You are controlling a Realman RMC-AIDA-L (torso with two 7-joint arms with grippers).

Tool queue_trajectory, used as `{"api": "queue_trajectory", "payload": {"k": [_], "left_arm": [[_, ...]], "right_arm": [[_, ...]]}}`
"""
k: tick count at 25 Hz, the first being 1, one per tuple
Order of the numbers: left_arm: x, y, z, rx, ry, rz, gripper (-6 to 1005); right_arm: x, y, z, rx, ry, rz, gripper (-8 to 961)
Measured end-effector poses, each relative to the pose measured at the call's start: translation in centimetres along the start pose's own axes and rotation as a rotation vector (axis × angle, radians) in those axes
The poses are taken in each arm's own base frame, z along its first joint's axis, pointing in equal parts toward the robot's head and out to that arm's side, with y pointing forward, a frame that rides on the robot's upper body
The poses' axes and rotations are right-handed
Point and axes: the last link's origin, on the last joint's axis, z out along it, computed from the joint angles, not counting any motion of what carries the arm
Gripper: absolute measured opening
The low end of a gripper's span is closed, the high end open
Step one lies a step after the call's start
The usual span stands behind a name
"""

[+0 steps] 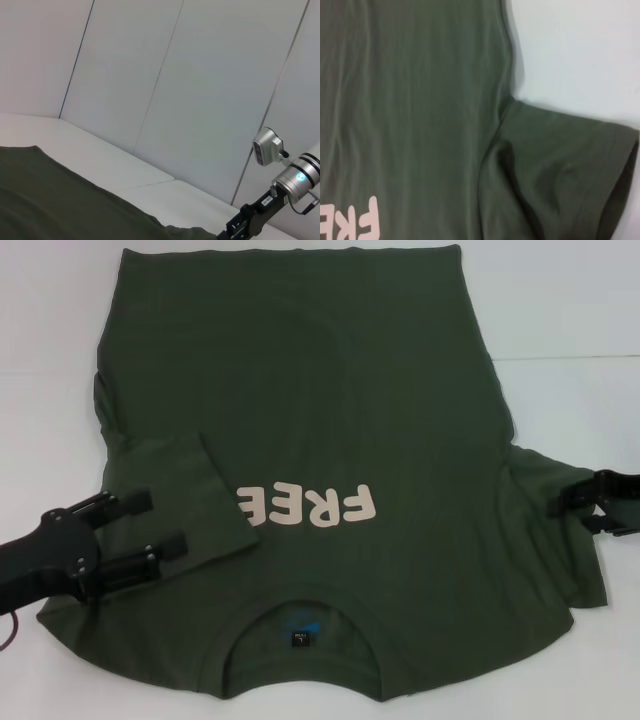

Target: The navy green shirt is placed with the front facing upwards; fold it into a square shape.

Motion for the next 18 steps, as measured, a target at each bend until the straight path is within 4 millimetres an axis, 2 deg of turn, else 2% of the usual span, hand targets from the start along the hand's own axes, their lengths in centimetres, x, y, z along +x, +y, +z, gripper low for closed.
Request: {"api": "queue_trajectory", "payload": {"k": [5,15,18], "left_arm": [[-0.04,-0.08,0.21,0.002,0.001,-0.005,904],[0.07,-0.14,0.31,0.002,0.003,-0.002,904],[0.07,-0.14,0.31,0.002,0.003,-0.002,904]], "right_arm": [[0.05,-0.01,0.03,0.003,0.005,-0.003,558],[0.0,-0.11,-0.11,0.009,0.008,-0.007,306],[-0.02,-0.13,-0.15,0.01,0.008,-0.011,189]]}}
